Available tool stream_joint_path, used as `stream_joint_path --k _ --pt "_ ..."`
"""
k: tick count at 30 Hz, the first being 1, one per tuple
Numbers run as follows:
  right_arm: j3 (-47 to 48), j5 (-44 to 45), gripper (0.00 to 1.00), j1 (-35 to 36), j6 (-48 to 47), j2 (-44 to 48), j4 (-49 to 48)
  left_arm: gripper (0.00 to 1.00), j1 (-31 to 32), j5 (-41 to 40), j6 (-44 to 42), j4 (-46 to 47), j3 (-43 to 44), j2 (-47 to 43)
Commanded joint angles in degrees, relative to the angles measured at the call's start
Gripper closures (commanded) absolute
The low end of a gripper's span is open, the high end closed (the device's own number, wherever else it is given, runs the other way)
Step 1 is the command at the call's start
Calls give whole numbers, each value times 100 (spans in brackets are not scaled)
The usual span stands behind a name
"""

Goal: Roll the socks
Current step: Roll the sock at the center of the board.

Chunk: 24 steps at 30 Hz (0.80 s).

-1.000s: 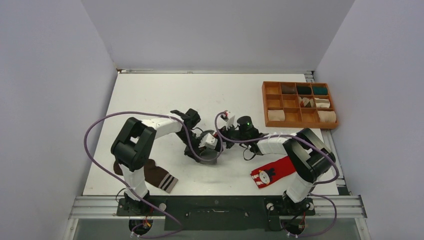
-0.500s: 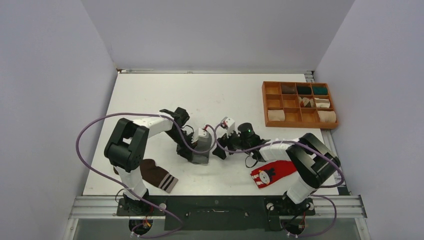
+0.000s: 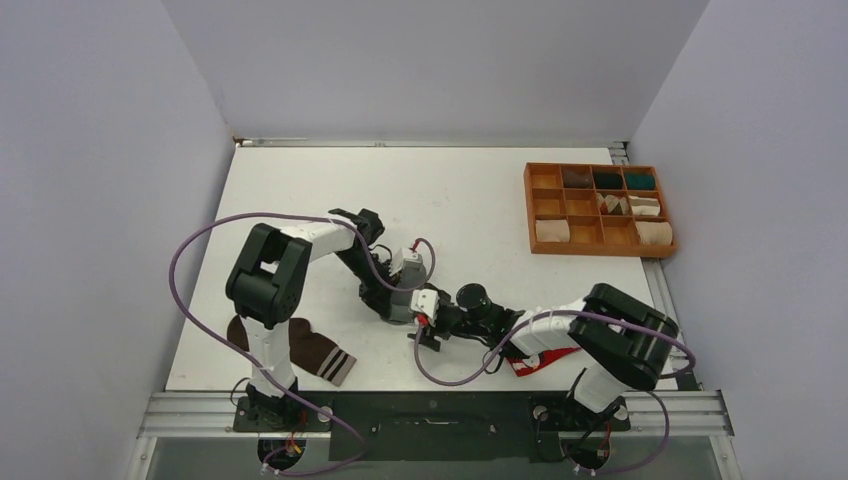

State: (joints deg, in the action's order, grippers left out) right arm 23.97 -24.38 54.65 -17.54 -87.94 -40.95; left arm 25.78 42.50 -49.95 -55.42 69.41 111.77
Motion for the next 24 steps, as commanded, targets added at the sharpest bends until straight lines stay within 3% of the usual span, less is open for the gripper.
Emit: stream_joint_path --k 1,5,12,13,15,17,22,24 --pt "548 120 32 54 -531 -599 -399 100 -16 162 1 -259 234 222" --pt "763 158 43 48 -538 -924 -303 100 -4 205 -38 -315 275 316" --pt "888 523 82 39 -107 -1155 -15 99 -3 206 -164 -448 292 275" --pt "890 531 87 0 78 -1136 68 93 -3 196 -243 -556 305 249" --pt "928 367 94 -111 449 -1056 350 71 -67 221 -382 -637 307 127" --pt "1091 156 95 -198 833 -980 853 60 -218 356 -574 -599 199 -128" --pt "1553 -1625 95 -876 2289 -1402 1780 55 -727 654 -1056 -290 -129 -1133" --pt "1769 -1905 95 -1021 2532 -1675 2198 53 -767 576 -1173 -43 -359 -1500"
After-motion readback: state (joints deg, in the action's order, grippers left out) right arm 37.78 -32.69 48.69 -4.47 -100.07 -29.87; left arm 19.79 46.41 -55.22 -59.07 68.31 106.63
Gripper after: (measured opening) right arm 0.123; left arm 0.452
